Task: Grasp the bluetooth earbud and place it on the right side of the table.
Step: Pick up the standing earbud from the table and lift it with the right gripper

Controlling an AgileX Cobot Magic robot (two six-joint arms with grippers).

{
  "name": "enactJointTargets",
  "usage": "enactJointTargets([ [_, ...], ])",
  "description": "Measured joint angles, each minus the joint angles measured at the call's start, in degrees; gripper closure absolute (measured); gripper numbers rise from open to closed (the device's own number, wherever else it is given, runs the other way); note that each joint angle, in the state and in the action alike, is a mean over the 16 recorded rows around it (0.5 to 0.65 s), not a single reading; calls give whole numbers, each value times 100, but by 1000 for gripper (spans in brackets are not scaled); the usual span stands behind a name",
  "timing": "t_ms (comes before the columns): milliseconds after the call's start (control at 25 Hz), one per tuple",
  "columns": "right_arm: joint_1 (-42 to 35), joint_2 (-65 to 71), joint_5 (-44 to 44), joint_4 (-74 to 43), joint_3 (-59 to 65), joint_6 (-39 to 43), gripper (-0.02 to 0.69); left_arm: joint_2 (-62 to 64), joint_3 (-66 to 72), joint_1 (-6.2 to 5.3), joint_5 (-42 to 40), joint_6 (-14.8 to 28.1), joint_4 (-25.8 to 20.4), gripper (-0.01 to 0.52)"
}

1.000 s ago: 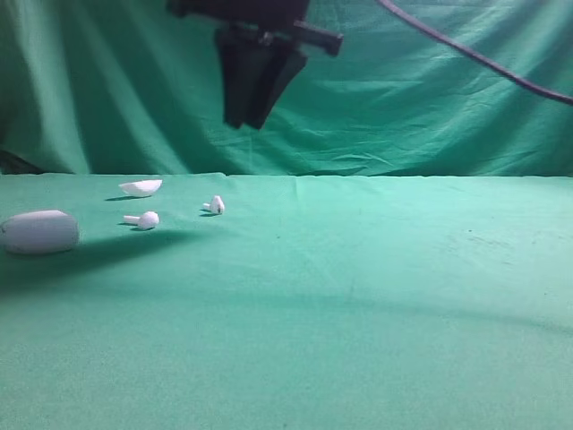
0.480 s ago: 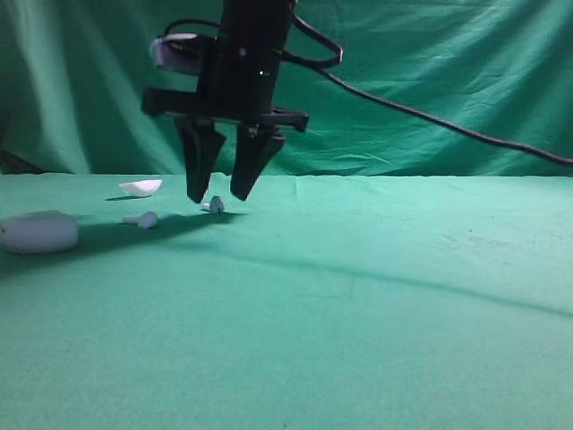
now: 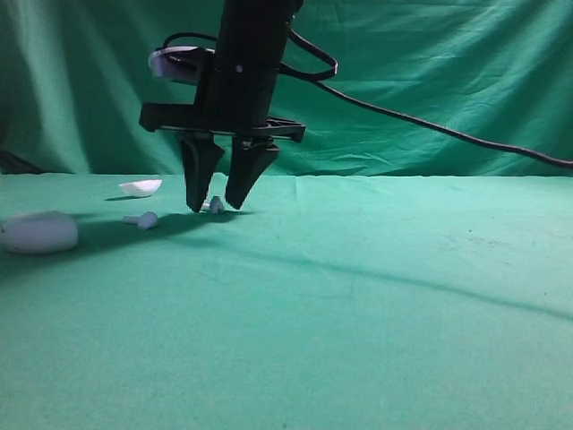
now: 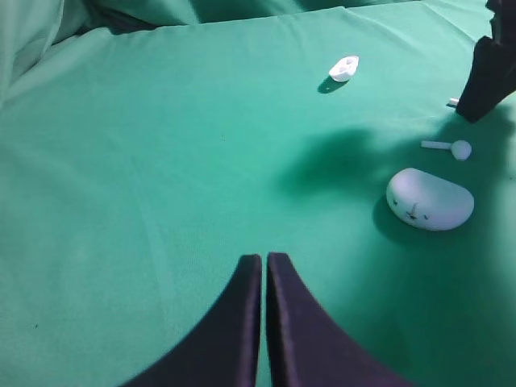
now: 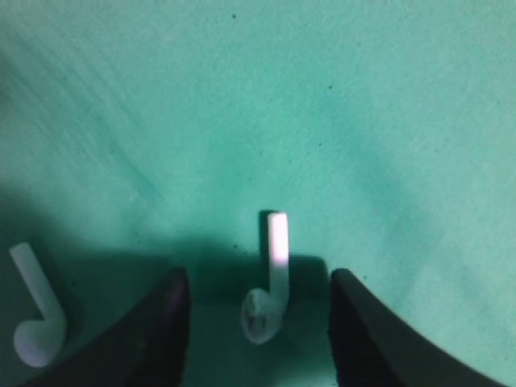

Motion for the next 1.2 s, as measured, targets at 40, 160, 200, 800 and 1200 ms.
enactJointTargets([
  [40, 0, 10, -11, -5, -4, 1, 325, 0, 0, 0, 0, 0, 0, 514],
  [160, 0, 29, -27, -28, -17, 3, 337, 0, 0, 0, 0, 0, 0, 514],
  [200, 1, 34, -28, -40, -21, 3, 347, 0, 0, 0, 0, 0, 0, 514],
  [800, 3, 64, 311, -282, -203, 23, 562, 0, 0, 0, 0, 0, -1, 514],
  [1200, -56, -621, 856, -564, -332, 336, 571, 0, 0, 0, 0, 0, -1, 514],
])
